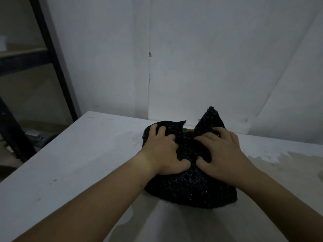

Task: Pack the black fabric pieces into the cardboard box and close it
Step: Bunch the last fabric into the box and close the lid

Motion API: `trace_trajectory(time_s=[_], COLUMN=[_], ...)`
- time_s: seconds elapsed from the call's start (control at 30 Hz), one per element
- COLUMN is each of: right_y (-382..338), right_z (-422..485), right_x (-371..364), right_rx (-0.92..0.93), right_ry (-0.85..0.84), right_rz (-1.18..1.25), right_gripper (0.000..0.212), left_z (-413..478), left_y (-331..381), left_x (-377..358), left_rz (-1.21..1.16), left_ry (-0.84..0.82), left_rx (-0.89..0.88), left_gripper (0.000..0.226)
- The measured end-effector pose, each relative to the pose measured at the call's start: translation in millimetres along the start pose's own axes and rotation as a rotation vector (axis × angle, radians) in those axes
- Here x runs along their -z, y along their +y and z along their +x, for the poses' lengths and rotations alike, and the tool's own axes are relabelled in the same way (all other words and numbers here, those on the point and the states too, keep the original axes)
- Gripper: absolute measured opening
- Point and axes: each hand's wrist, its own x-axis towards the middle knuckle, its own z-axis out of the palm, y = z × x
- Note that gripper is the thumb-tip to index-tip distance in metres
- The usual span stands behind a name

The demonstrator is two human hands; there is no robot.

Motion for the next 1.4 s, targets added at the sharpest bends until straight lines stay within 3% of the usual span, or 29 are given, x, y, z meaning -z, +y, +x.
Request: trace_trajectory(time_s=[0.2,0.37,0.5,0.67,0.73,0.83,0.93,1.17,1.4], right_y=[-2,-4,-6,-7,-8,-11,-11,-9,-11], right_z=[15,33,27,9,3,0,2,9,31], right_x=[-1,-3,-1,2,1,0,3,3,-1], right_rx=[0.042,-0.022,-0.001,0.017,0.032,0.063,0.110,0.105,-0.012], right_ry=[-0.290,-0.532,-0.505,-0.198,-0.036,0.029,0.007,-0.253,-0.535], right_rz=[-0.070,-0.026,-0.006,0.045,0.042,0.063,-0.001,-0.158,-0.077], right_gripper=[0.082,0.080,0.076,0.056,0.050,0.055,0.059,0.066,0.076], left_z=[1,-5,-13,-11,-13,-17,-18,-7,-7], left_y=[0,1,4,4,5,9,9,2,-5], left_x=[-3,-13,-20,-13,-12,-12,-14,-6,-16], left_rz=[0.017,-0.112,-0.173,-0.083,-0.056,-0.025,-0.024,0.003,-0.298], left_ry=[0.015,0.162,0.374,0.285,0.303,0.378,0.402,0.221,0.113], left_rx=[-0.013,-0.004,-0.062,-0.115,-0.096,-0.069,-0.037,-0.069,0.003], left_gripper=[0.084,0.065,0.056,0.079,0.072,0.051,0.043,0.065,0.062])
